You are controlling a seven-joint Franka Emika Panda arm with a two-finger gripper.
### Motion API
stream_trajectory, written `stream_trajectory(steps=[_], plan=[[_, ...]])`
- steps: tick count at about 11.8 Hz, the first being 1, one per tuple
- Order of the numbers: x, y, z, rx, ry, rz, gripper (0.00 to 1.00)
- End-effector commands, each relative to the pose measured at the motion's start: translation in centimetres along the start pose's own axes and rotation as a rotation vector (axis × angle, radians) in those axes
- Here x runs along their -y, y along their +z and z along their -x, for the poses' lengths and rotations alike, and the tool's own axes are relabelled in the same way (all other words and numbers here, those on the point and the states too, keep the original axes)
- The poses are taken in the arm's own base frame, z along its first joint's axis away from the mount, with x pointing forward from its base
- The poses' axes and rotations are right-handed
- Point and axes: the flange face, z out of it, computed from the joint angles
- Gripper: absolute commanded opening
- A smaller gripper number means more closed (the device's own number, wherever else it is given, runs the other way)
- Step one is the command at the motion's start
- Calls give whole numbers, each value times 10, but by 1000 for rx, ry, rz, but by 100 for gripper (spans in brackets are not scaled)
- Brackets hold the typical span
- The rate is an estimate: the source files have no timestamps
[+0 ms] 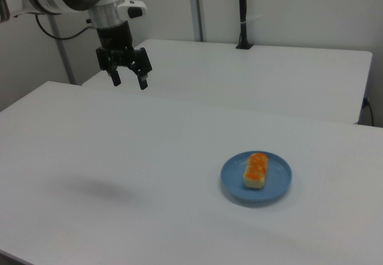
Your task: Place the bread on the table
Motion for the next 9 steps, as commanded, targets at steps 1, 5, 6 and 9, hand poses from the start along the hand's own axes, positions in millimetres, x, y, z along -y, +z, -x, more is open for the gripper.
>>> stream_trajectory(steps=[1,5,6,9], plan=[[-23,18,-11,-19,17,1,100],[-110,82,-44,-50,36,18,100],[-130,103,-53,-64,18,27,100],[-180,191,-76,-64,-55,62,100]])
